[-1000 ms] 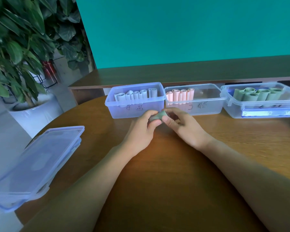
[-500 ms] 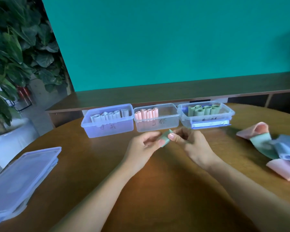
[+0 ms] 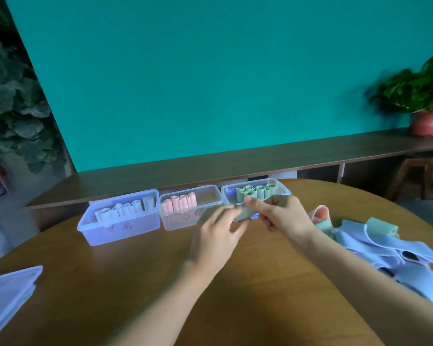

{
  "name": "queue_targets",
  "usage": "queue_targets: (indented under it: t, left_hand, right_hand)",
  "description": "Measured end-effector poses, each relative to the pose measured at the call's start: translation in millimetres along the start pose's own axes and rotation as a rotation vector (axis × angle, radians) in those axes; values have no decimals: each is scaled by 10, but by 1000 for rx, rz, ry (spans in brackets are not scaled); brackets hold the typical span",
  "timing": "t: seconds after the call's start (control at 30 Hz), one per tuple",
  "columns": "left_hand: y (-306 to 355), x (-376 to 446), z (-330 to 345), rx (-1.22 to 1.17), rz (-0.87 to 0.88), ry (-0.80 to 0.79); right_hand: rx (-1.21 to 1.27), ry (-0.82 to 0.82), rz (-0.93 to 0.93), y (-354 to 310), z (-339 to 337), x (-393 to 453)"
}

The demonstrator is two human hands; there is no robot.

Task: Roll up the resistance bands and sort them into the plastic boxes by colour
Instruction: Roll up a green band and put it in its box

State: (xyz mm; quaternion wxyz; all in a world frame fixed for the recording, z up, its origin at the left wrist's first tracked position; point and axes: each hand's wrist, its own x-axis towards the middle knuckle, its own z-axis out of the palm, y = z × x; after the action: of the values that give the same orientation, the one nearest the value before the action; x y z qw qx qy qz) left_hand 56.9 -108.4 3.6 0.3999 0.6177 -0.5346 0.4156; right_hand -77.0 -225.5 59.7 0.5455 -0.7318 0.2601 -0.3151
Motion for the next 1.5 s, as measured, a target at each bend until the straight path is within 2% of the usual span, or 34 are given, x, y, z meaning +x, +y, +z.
queue_targets:
  t: [0.13,0.37,0.5,0.77,0.9,1.07,1.2,1.5]
  left_hand:
    - [8,-41,98,-27,-18,15]
    - [-223,17,364,-23,5,80]
    - [-389,94,640,8,-75,62]
    - [-591,3,959,-102,-298,28]
    - [-626,-173,998,-142,-341,-2]
    - [-579,-214,1047,-141,-415,-170]
    - [-555,-228,1074,-151,-473,-232]
    - [-545,-202,1038,-141,-541,-285]
  right_hand:
    - [-125,-80,-10,-113,-152,56]
    - [-77,-13,98,-80,-65,492]
    - [-135,56,110,-65,14,849]
    - [-488,190,12,-51,45,1599]
    - [-611,96,-24,73,159,1925]
    - [-734,-57,-53,201,366,2135]
    - [-862,-160,-54,262,497,2232]
    - [-1037,-277,-16,376,657,2354]
